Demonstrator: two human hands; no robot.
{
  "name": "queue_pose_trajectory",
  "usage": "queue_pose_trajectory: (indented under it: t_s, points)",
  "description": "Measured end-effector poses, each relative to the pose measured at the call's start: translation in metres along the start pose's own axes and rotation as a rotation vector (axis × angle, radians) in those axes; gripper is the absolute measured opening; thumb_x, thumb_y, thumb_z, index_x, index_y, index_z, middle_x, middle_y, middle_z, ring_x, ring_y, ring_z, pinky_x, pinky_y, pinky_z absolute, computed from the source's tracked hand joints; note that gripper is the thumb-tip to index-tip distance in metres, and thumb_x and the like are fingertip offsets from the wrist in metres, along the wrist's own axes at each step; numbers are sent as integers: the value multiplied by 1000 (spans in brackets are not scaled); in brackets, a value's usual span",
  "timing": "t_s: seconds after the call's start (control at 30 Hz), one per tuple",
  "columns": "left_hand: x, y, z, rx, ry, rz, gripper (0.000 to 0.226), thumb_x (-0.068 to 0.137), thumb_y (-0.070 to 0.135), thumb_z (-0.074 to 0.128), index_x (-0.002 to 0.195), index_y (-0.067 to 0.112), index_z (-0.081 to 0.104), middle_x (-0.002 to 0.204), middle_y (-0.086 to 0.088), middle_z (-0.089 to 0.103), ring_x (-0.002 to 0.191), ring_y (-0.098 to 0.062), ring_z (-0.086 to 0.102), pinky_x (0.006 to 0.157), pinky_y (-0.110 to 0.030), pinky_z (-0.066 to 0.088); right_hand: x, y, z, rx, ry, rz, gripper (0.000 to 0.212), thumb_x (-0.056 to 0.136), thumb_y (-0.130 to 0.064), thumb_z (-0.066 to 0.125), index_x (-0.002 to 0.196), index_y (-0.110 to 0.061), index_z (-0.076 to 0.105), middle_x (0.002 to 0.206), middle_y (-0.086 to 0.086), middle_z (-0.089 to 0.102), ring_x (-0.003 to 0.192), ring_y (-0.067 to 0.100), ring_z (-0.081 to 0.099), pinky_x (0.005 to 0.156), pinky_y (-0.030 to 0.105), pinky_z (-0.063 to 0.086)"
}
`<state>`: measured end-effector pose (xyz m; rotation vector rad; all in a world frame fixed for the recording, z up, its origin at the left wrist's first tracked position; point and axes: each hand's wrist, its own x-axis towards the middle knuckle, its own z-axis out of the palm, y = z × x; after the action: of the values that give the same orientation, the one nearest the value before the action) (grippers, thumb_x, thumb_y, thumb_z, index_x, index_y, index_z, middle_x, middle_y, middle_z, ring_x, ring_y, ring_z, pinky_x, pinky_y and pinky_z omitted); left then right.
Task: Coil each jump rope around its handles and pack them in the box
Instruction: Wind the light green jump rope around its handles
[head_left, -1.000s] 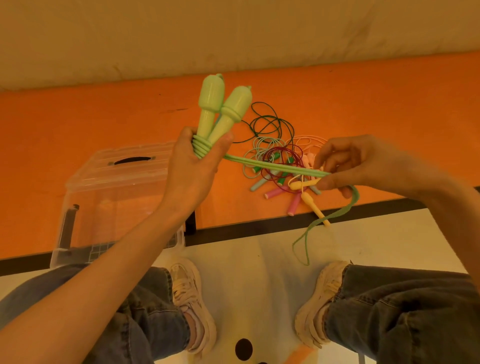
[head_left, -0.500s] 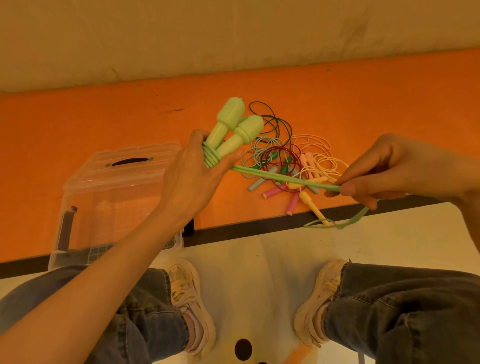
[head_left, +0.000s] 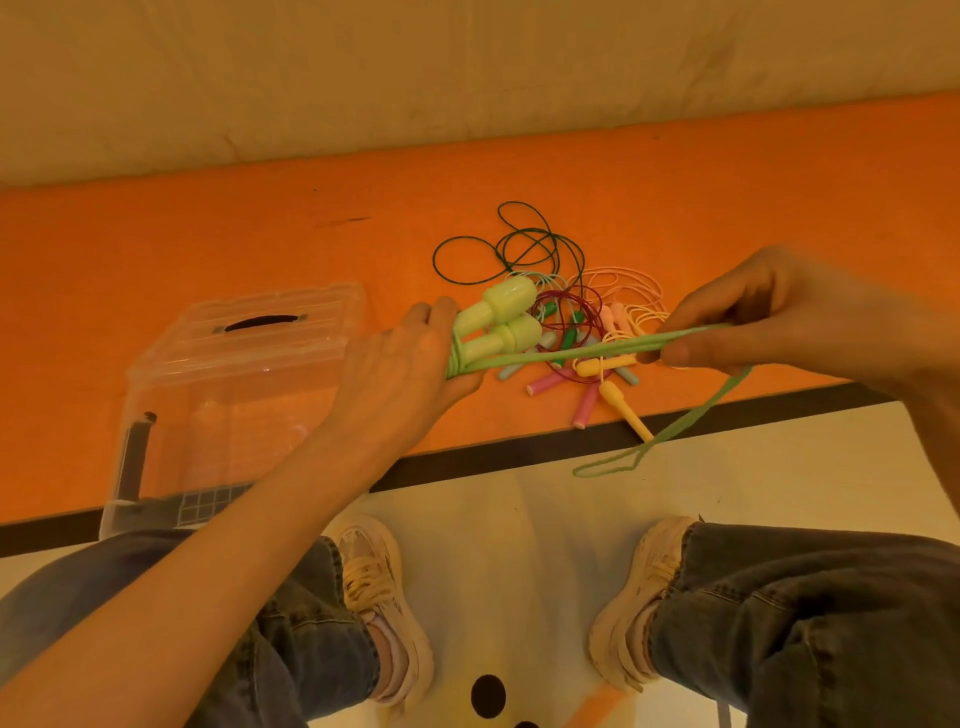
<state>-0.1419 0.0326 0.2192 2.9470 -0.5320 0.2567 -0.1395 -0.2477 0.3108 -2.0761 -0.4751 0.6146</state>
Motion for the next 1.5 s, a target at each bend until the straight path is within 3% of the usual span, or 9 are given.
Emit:
queue_pose_trajectory:
  t_s: [0.13,0.27,0.63,0.77,0.93,1.07,1.17,1.3,1.5]
  points:
    - [-4,-3,7,-10,-65,70,54,82,60,42,105,13,55,85,-5,58,75,-30,61,46,-30,36,4,4,-4,-95,230,44,19,67,-40,73,76,-23,77,56,1,63,47,4,46,42,15,34]
    - [-5,-2,3,-31,-153,97,64,79,69,30,112,18,51,90,-1,58,79,-26,60,55,-37,49,2,10,-9,-99,368,28,19,68,-34,73,82,-20,74,65,-5,70,55,1,59,46,12,42]
    - [-4,10,-4,-184,-392,293,56,84,73,30,116,29,46,91,12,52,73,-12,49,59,-33,45,21,7,-2,-115,617,-120,18,80,-18,73,97,-13,71,82,-4,69,72,1,67,67,10,49]
    - [-8,15,-3,-148,-361,406,53,90,66,32,125,28,43,103,13,51,76,-9,47,60,-30,42,31,13,0,-127,634,-65,18,80,-19,74,96,-11,73,81,-1,71,71,2,67,67,12,51]
    - [-7,10,1,-179,-293,521,44,88,62,45,112,25,54,100,11,58,80,-12,57,59,-25,32,40,16,8,-141,628,-37,13,79,-21,75,92,-19,73,81,-1,71,73,8,67,64,22,51]
    - [-13,18,0,-235,-316,533,40,87,58,55,112,27,54,104,12,59,86,-10,56,61,-25,30,45,17,12,-142,623,-30,11,78,-24,75,89,-22,73,79,-3,71,71,3,66,63,17,51]
    - [-13,26,-7,-313,-337,450,63,85,60,55,134,25,36,105,9,61,81,-14,59,59,-28,37,47,22,9,-103,640,10,11,78,-21,76,89,-21,73,78,-3,71,68,1,66,66,19,51]
    - [-12,27,-15,-412,-330,436,101,82,65,52,148,36,-19,105,5,62,78,-18,60,66,-37,50,47,27,7,-91,630,54,9,79,-20,76,88,-19,74,76,-1,71,68,2,66,65,17,52]
    - [-13,27,-10,-475,-212,578,79,83,55,63,149,29,29,127,9,57,103,-11,57,76,-30,50,49,26,12,-103,559,103,13,78,-21,75,89,-13,75,73,0,70,61,0,62,52,11,45]
